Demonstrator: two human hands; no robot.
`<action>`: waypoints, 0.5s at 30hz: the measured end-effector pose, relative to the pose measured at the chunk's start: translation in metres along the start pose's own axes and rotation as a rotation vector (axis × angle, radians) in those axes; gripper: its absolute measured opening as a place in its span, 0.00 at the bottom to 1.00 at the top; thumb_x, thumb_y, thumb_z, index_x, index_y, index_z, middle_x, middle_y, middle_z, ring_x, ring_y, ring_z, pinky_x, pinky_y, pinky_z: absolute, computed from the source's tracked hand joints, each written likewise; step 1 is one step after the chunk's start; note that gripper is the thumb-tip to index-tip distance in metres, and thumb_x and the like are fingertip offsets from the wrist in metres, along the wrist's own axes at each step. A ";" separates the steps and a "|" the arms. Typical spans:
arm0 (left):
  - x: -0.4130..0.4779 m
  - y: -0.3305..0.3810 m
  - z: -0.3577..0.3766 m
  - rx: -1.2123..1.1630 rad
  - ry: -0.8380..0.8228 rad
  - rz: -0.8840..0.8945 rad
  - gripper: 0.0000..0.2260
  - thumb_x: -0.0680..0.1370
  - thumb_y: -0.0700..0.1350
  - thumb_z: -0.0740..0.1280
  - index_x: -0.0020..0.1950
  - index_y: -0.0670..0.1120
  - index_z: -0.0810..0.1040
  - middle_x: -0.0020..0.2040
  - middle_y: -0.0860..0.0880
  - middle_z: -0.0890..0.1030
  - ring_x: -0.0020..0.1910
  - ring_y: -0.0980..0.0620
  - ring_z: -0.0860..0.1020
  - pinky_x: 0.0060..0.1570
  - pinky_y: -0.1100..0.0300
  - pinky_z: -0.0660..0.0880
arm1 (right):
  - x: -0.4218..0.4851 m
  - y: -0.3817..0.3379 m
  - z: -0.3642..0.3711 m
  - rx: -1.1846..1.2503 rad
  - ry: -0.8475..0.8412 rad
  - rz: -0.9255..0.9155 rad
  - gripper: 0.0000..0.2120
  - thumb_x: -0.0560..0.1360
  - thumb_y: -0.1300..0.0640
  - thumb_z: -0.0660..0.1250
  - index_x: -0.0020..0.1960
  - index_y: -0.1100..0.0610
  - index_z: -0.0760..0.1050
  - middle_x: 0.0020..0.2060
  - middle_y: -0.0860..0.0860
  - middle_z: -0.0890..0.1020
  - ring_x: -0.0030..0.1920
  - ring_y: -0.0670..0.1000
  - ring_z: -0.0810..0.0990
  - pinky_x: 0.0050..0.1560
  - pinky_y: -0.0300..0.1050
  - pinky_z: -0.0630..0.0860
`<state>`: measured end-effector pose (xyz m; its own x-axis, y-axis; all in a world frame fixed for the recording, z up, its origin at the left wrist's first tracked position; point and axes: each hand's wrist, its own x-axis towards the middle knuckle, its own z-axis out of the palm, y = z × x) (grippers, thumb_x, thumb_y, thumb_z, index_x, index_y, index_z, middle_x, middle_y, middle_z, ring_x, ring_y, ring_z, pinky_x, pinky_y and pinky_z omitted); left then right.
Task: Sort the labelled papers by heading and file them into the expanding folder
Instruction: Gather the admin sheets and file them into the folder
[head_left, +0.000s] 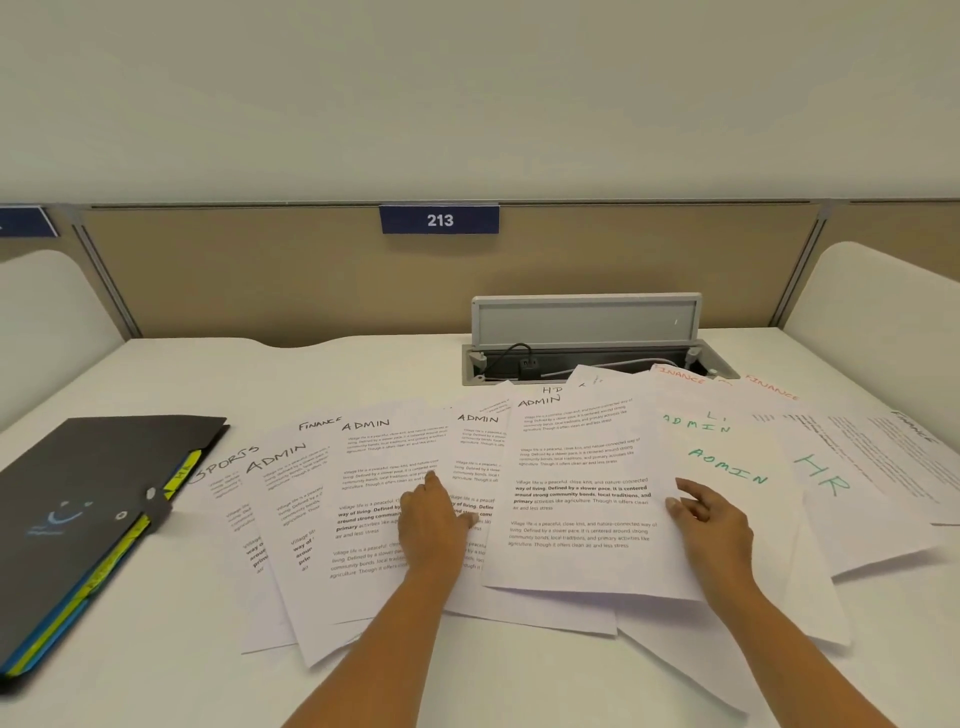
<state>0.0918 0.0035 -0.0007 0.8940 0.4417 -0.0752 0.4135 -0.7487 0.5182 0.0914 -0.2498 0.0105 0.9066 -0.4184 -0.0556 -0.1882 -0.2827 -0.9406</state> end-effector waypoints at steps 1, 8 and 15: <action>0.000 0.001 0.000 -0.015 0.009 0.002 0.33 0.72 0.49 0.72 0.72 0.41 0.62 0.61 0.44 0.75 0.64 0.47 0.70 0.59 0.56 0.70 | 0.000 0.001 0.000 0.005 0.000 0.003 0.15 0.76 0.63 0.65 0.63 0.59 0.75 0.49 0.59 0.81 0.48 0.53 0.74 0.51 0.42 0.66; 0.008 -0.004 -0.007 -0.206 0.064 -0.072 0.27 0.74 0.38 0.70 0.70 0.37 0.65 0.62 0.41 0.75 0.61 0.43 0.74 0.56 0.55 0.72 | 0.000 0.005 0.000 0.032 -0.023 0.025 0.15 0.76 0.62 0.66 0.62 0.58 0.76 0.49 0.58 0.81 0.49 0.53 0.75 0.52 0.43 0.67; 0.012 -0.012 -0.017 -0.584 0.054 -0.081 0.08 0.78 0.38 0.64 0.55 0.39 0.80 0.51 0.43 0.82 0.45 0.48 0.77 0.48 0.57 0.74 | -0.001 0.008 0.012 0.096 -0.089 0.071 0.15 0.75 0.61 0.68 0.61 0.57 0.76 0.45 0.55 0.82 0.51 0.59 0.80 0.59 0.56 0.75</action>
<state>0.0950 0.0263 0.0064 0.8472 0.5220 -0.0986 0.3028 -0.3221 0.8970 0.0941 -0.2409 -0.0007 0.9230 -0.3547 -0.1489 -0.2201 -0.1696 -0.9606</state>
